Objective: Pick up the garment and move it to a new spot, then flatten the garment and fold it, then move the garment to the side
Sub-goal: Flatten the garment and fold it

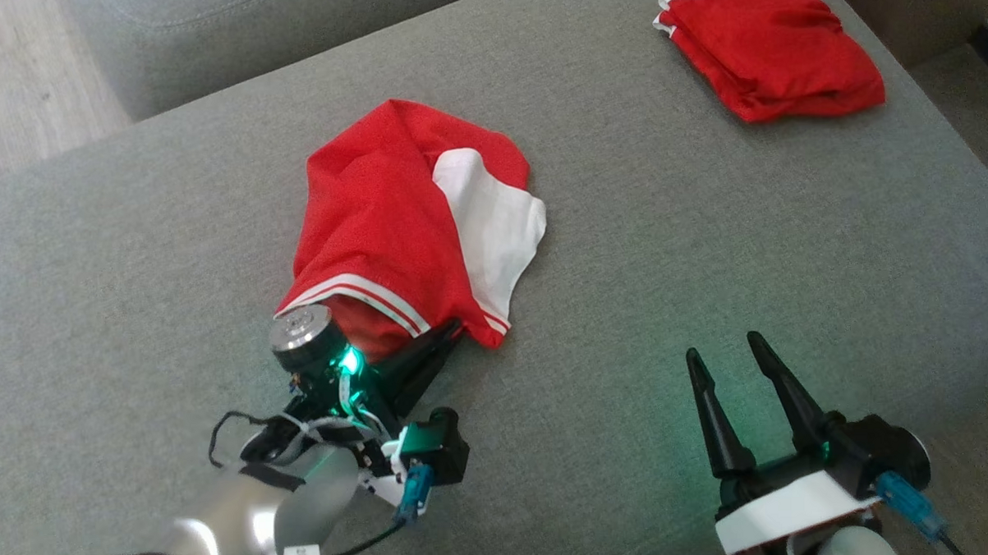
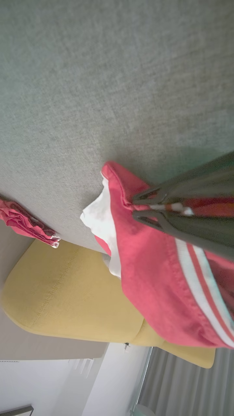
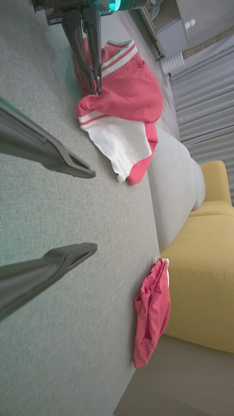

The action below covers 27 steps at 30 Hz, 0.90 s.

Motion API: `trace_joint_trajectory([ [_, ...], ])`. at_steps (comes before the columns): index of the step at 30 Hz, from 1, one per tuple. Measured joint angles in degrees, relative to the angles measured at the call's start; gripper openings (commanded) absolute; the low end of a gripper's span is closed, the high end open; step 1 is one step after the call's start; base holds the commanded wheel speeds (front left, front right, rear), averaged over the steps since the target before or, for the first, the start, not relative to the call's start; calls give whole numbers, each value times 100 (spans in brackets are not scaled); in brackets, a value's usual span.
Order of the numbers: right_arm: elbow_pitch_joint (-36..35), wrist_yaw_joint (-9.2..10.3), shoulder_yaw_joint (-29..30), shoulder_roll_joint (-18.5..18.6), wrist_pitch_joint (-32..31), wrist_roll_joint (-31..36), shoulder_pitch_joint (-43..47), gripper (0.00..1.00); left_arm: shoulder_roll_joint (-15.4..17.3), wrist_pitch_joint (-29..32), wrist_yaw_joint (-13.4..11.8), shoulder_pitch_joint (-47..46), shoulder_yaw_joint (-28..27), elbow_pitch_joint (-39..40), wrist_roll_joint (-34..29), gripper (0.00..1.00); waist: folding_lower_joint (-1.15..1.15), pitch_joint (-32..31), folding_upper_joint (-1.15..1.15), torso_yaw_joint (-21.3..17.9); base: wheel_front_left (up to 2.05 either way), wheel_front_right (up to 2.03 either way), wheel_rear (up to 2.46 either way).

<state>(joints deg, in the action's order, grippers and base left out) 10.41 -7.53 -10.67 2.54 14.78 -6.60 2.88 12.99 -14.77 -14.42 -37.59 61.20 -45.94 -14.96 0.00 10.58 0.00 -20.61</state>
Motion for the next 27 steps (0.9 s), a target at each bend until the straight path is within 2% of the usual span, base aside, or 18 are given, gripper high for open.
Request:
trace_joint_trajectory([
  [6,59,0,-27,0,0,-62,0,100,140,0,-33,-209,363,193,172,0,0,-93,0,24,0,0,0],
  [13,64,-1,-69,1,0,-200,3,100,255,0,-68,-975,624,1325,411,0,-1,-265,0,-11,0,0,0],
  [15,59,0,-70,1,0,-238,4,100,279,-1,66,-1449,621,1631,547,0,0,-303,0,-31,0,0,0],
  [22,60,0,-80,1,0,-350,17,100,361,-3,105,-3422,111,1819,782,0,0,-437,0,-1,0,0,0],
  [27,60,0,-64,2,0,-350,92,100,475,-43,-111,-4234,-405,2004,1081,0,0,-515,0,169,0,0,0],
])
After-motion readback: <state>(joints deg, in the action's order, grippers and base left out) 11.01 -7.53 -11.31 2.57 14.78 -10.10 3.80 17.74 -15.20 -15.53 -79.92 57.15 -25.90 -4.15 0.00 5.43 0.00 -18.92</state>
